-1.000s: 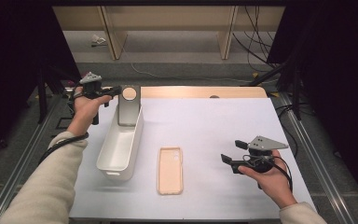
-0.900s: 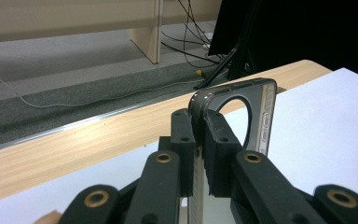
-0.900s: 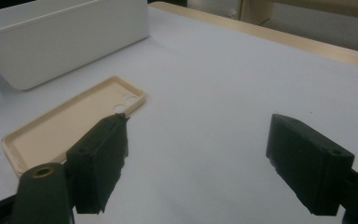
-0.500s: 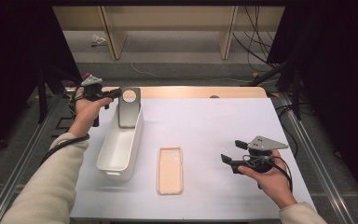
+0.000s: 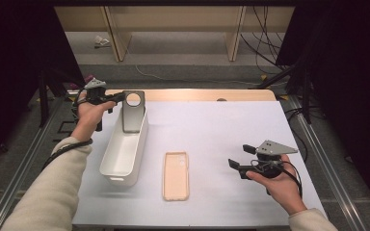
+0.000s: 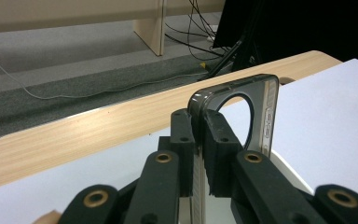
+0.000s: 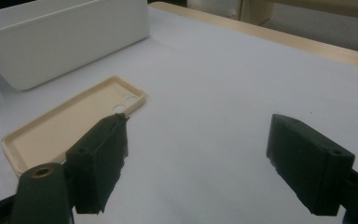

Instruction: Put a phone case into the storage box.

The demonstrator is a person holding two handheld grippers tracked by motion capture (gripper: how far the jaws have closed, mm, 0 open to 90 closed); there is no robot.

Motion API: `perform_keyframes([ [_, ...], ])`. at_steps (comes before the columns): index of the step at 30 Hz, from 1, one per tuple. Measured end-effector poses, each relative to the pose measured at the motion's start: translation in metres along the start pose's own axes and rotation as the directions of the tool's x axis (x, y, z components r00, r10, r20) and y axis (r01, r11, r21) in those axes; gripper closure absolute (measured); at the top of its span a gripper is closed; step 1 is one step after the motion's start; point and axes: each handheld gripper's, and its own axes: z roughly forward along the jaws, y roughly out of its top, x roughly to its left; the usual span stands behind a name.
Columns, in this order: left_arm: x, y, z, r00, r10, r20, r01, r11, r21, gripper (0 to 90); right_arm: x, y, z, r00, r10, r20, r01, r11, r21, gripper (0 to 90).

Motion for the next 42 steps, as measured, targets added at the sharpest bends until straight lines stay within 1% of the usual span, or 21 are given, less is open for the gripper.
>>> perform_keyframes([
  [11, 0.0012, -0.0015, 0.0024, 0.9998, 0.007, -0.02, -0.006, 0.9999, 0.015, 82.2, 0.0001, -0.0001, 0.0002, 1.0, 0.0, -0.001, 0.0, 1.0, 0.001, 21.3],
  [16, 0.001, -0.0005, 0.0035, 0.9993, 0.022, -0.029, -0.021, 0.9995, 0.025, 81.9, 0.0002, -0.0001, 0.0004, 1.0, -0.001, -0.002, 0.001, 1.0, 0.001, 21.3],
  [22, 0.0019, -0.0009, 0.0045, 0.9987, 0.026, -0.044, -0.025, 0.9992, 0.033, 81.8, 0.0001, -0.0002, 0.0004, 1.0, 0.0, 0.0, 0.0, 1.0, 0.0, 21.3],
  [30, 0.0033, -0.001, 0.006, 0.996, 0.055, -0.07, -0.051, 0.9969, 0.06, 80.6, 0.0001, -0.0003, 0.0005, 1.0, -0.001, -0.001, 0.001, 1.0, 0.001, 21.3],
  [35, 0.0034, -0.0011, 0.0073, 0.9951, 0.06, -0.078, -0.055, 0.9963, 0.067, 80.0, 0.0001, -0.0003, 0.0006, 1.0, -0.002, -0.001, 0.002, 1.0, 0.002, 21.3],
  [39, 0.0022, -0.0011, 0.0088, 0.9936, 0.074, -0.086, -0.066, 0.9943, 0.083, 78.9, 0.0001, -0.0004, 0.0006, 1.0, -0.002, -0.002, 0.002, 1.0, 0.002, 21.3],
  [42, 0.0018, -0.0011, 0.0097, 0.9935, 0.073, -0.088, -0.066, 0.9944, 0.083, 77.4, 0.0, -0.0003, 0.0006, 1.0, 0.0, -0.001, 0.0, 1.0, 0.001, 21.3],
])
